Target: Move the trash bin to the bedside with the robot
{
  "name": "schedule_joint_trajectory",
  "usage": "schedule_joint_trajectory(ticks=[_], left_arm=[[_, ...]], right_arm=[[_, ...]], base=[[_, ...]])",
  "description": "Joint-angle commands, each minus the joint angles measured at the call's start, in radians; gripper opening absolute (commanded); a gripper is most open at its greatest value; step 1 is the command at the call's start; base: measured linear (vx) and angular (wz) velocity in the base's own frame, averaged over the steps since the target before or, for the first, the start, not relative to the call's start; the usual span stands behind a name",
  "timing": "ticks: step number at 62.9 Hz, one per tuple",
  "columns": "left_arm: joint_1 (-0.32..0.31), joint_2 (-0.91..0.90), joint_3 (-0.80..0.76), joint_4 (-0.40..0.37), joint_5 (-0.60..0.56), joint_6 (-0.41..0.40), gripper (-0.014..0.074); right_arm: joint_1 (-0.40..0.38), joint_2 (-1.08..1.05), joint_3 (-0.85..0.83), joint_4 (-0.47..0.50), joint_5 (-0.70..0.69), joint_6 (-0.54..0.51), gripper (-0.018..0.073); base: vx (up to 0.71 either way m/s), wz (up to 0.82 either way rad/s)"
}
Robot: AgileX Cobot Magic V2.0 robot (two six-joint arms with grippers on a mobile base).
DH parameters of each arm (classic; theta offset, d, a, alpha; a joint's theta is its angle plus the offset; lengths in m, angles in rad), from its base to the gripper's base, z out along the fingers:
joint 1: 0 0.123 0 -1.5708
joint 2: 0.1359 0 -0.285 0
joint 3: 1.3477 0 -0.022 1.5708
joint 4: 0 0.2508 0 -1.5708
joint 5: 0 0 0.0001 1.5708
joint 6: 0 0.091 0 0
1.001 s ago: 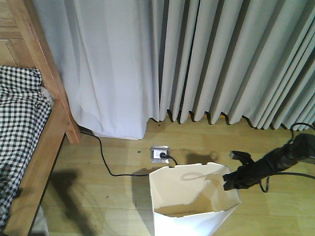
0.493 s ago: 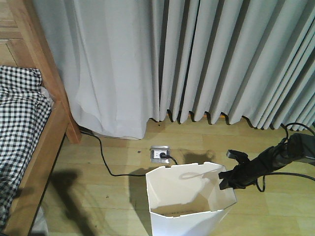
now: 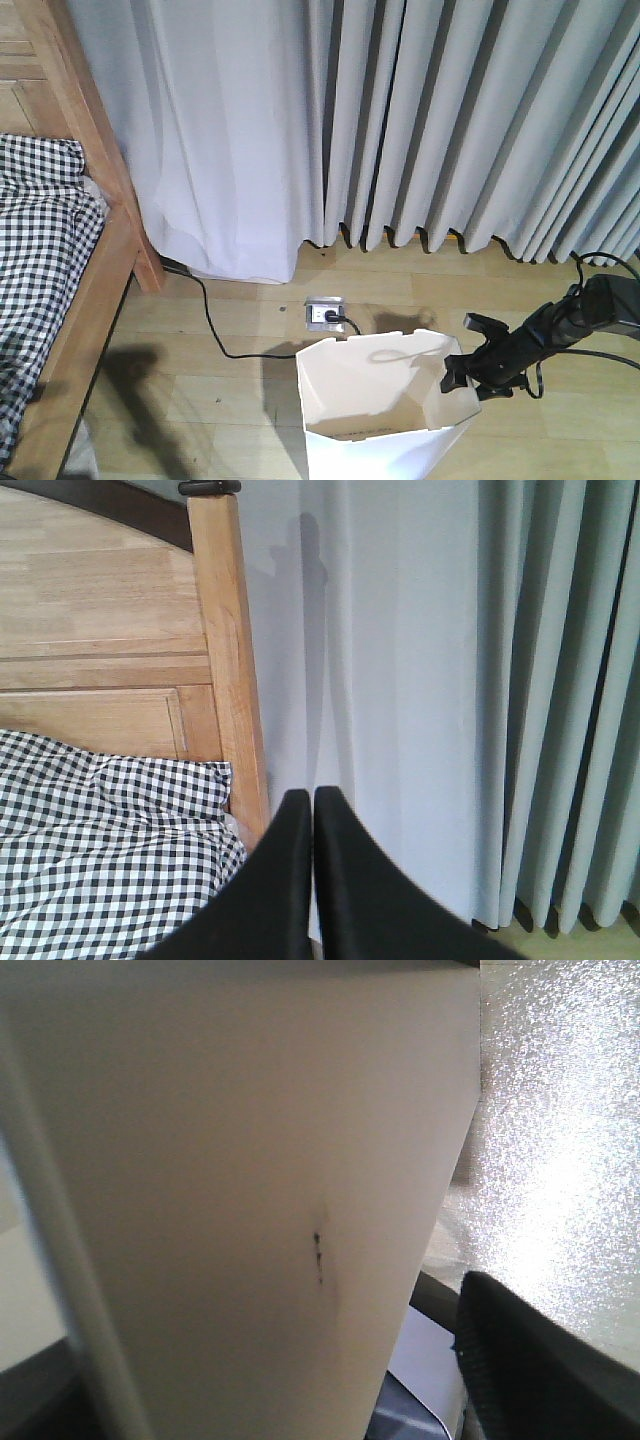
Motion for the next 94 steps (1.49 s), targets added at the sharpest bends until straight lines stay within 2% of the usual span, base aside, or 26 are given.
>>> schedule_joint_trajectory(ticks=[1, 13, 17, 24, 29, 33, 42, 63, 72, 86, 94], left_arm=[[-0.004, -0.005, -0.024, -0.001, -0.073, -0.004, -0.0006], [-0.004, -0.005, -0.024, -0.001, -0.073, -0.004, -0.0006], [-0.004, -0.005, -0.024, -0.001, -0.073, -0.004, -0.0006], [-0.004, -0.005, -0.024, -0.001, -0.073, -0.004, -0.0006], [-0.004, -0.005, -0.024, -0.001, -0.073, -0.004, -0.0006], [-0.004, -0.005, -0.024, -0.001, -0.073, -0.004, -0.0006], [-0.004, -0.005, -0.024, -0.001, -0.073, -0.004, -0.0006], [-0.004, -0.005, -0.024, -0.001, -0.073, -0.004, -0.0006], [-0.004, -0.005, -0.024, -0.001, -0.073, -0.004, -0.0006], [-0.004, -0.005, -0.024, -0.001, -0.073, -0.004, -0.0006], [-0.004, -0.005, -0.024, -0.001, -0.073, -0.004, -0.0006]], right_arm=[[0.002, -0.025, -0.008, -0.003, 0.048, 0.001, 0.0552], [0.003, -0.114, 0.016, 0.001, 0.004, -0.053, 0.0552], [0.003, -0.171, 0.077, 0.009, -0.071, -0.057, 0.0552], [0.008, -0.313, 0.271, 0.033, -0.297, -0.092, 0.0552], [0.016, -0.433, 0.430, 0.050, -0.454, -0.152, 0.0552], [0.025, -0.523, 0.525, 0.055, -0.513, -0.211, 0.0552], [0.037, -0.761, 0.700, 0.055, -0.480, -0.287, 0.0552], [0.036, -1.337, 0.955, 0.090, -0.397, -0.288, 0.0552], [0.036, -1.577, 1.002, 0.116, -0.362, -0.288, 0.0552], [0.036, -1.867, 1.002, 0.132, -0.228, -0.275, 0.0552], [0.036, -2.054, 1.035, 0.176, -0.264, -0.245, 0.0552]], base=[[0.00, 0.00], [0.00, 0.00], [0.00, -0.01], [0.00, 0.00], [0.00, 0.00], [0.00, 0.00], [0.00, 0.00], [0.00, 0.00], [0.00, 0.00], [0.00, 0.00], [0.00, 0.00]])
